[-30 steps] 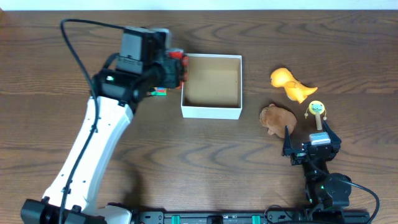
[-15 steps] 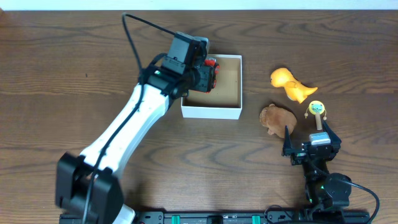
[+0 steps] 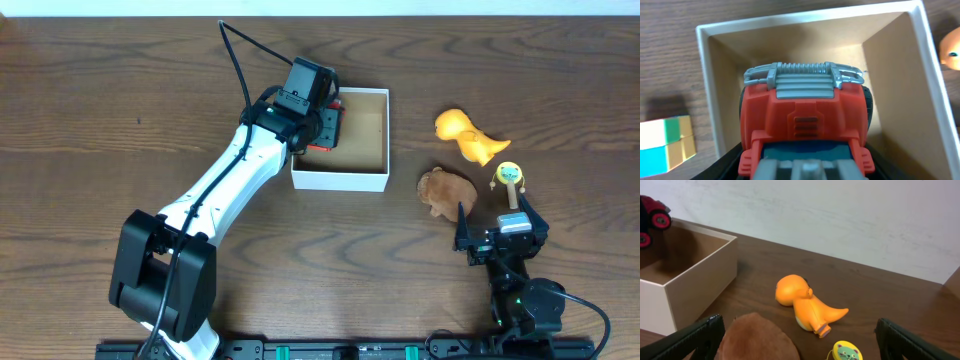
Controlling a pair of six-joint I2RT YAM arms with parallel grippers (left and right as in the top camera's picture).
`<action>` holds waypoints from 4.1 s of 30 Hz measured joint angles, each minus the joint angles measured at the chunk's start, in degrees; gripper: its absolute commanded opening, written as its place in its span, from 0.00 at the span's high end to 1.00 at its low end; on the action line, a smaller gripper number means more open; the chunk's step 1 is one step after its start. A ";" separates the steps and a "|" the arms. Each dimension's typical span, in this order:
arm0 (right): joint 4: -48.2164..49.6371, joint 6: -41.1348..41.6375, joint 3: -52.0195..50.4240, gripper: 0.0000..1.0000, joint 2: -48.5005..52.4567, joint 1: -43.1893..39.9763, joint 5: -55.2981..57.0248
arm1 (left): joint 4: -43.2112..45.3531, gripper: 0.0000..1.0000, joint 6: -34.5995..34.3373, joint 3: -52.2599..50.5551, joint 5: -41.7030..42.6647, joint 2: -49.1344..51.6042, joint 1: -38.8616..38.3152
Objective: Pack container
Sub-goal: 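Lift the red truck with the left gripper and carry it over the box, then lower the truck into the box and open the left gripper, then move the left gripper back to the Rubik's cube beside the box, then lower the left gripper onto the Rubik's cube and close on it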
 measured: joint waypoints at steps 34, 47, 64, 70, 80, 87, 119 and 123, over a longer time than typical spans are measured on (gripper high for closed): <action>0.00 0.02 0.00 0.01 0.00 0.00 0.00 | -6.75 0.64 0.00 0.00 -1.20 3.67 -0.28; 0.00 0.00 0.00 0.01 0.00 0.00 0.00 | -7.58 0.42 0.00 0.00 -1.20 3.67 -0.28; 0.00 0.00 0.00 0.01 0.00 0.00 0.00 | -7.21 0.30 -0.24 0.00 -1.29 3.67 -0.33; 0.00 0.00 0.00 0.01 0.00 0.00 0.00 | -7.54 0.31 0.28 1.31 -3.43 3.67 -0.33; -0.02 0.00 0.00 0.01 0.00 0.00 0.00 | -7.32 0.44 1.92 5.70 -6.75 2.54 -0.33; 0.00 0.00 0.00 0.01 0.00 0.00 0.00 | -9.75 0.43 2.43 5.75 -16.06 2.32 1.11; 0.00 0.00 0.00 0.01 0.00 0.00 0.02 | -9.90 0.20 10.21 5.75 -6.86 9.42 16.98; 0.00 0.00 0.00 0.01 0.02 0.00 0.00 | -9.35 0.17 10.82 5.86 -5.90 12.26 16.94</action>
